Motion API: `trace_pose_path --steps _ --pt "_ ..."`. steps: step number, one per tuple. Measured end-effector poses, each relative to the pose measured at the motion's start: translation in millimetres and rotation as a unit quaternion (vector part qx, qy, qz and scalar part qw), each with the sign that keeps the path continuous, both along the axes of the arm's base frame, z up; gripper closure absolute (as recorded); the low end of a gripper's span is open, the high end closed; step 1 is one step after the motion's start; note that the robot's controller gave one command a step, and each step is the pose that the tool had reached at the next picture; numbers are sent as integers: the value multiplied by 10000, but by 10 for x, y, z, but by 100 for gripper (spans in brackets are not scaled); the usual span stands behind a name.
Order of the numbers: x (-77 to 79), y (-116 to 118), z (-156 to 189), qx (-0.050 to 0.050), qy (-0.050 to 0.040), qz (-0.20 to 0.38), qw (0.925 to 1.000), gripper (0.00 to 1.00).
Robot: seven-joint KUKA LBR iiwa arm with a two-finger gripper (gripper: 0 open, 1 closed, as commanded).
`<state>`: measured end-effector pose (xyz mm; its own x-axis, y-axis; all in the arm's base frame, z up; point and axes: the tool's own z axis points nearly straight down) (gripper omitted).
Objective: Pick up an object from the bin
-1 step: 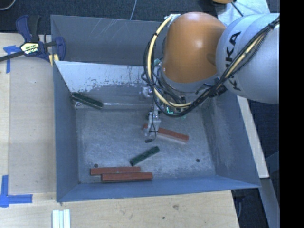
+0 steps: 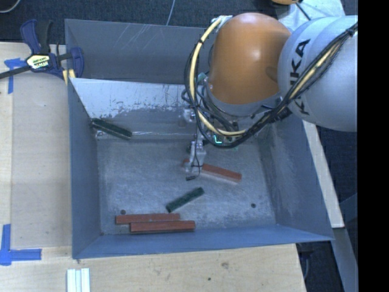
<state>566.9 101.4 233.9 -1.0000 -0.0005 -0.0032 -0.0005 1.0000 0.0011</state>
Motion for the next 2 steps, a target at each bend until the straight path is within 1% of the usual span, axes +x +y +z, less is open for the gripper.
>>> trace_pose_path --steps 1,2 --pt "-17 -330 -407 1 -30 349 9994 0" --pt "-253 -607 -1393 -5 15 -74 10000 0"
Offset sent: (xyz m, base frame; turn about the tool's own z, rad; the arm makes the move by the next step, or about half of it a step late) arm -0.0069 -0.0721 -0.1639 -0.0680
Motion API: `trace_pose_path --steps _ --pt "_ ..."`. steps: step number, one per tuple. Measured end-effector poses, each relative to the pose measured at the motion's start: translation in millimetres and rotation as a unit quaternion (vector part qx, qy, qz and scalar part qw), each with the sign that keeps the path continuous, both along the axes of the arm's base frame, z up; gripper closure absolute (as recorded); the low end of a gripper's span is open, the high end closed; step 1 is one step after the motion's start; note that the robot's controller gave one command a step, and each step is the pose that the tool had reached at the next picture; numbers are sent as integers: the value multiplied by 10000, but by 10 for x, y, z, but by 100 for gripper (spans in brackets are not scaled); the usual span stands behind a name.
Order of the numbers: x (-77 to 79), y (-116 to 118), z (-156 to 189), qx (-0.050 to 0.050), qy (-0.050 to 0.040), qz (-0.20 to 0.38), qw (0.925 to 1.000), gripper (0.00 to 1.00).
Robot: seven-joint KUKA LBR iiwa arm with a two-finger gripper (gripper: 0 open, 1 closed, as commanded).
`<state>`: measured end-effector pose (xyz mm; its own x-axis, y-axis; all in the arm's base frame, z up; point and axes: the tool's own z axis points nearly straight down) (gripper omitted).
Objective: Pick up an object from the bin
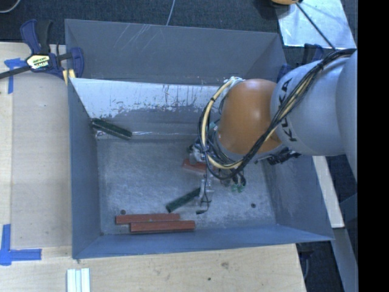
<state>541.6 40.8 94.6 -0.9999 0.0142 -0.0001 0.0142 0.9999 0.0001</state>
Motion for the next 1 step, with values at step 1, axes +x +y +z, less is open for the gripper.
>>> trace_pose_path --steps 1 --pt "-139 -9 -129 4 -12 -250 9997 0"
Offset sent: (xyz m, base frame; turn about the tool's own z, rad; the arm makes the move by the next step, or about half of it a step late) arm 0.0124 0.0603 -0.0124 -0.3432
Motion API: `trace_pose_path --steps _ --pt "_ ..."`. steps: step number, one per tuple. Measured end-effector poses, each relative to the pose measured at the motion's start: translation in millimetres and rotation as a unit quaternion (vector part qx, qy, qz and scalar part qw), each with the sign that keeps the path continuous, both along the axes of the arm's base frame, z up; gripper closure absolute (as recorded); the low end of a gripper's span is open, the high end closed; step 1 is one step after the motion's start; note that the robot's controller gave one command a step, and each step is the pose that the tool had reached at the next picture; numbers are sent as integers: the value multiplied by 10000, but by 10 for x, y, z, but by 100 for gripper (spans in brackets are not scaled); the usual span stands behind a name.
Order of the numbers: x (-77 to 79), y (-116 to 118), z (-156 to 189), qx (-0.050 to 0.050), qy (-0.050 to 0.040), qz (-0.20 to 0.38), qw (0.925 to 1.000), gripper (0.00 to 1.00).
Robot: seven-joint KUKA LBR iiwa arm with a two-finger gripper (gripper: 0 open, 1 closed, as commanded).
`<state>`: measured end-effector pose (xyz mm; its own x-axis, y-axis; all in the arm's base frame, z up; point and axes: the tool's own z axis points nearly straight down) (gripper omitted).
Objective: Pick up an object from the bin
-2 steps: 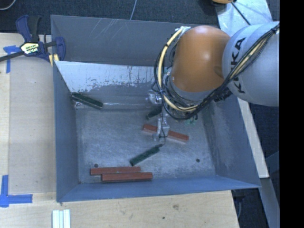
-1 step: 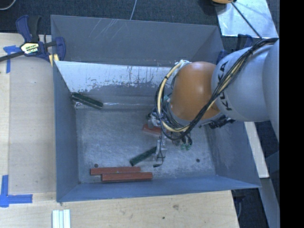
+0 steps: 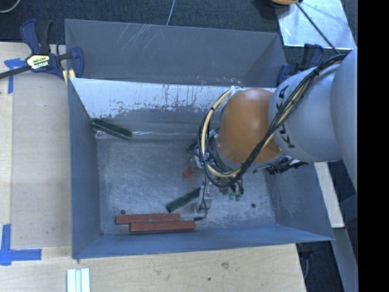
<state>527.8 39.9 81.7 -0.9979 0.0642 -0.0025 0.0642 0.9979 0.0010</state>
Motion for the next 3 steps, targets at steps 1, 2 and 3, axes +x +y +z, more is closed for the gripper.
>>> trace_pose_path --steps 1,2,3 --pt "271 612 8 -3 -11 1944 9809 100" --pt "271 611 8 -3 -10 1943 9809 100" --pt "501 627 517 -5 24 1837 9830 100"
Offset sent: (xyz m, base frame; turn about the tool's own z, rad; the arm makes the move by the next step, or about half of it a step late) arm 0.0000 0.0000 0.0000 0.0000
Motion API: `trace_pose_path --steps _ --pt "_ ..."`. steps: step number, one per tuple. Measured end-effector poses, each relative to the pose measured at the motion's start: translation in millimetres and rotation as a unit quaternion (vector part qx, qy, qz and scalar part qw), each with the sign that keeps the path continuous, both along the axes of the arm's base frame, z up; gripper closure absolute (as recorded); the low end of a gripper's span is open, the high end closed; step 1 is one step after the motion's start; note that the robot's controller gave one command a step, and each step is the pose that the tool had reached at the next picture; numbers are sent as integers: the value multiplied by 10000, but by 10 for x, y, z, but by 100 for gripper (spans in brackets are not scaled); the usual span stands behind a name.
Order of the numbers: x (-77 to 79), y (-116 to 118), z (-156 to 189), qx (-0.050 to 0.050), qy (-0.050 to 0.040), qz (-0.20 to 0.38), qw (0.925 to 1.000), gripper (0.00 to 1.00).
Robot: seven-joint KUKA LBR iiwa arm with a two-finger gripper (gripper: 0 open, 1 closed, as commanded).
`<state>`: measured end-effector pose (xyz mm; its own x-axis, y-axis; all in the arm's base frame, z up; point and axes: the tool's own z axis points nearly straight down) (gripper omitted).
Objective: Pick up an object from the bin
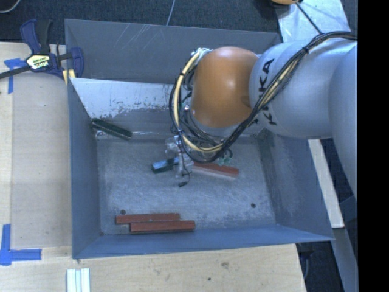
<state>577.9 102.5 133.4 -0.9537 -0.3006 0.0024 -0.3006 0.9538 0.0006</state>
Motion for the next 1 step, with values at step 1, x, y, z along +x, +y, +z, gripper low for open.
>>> trace_pose_path --steps 1 --pt "-448 90 1358 5 -28 -147 9999 100"
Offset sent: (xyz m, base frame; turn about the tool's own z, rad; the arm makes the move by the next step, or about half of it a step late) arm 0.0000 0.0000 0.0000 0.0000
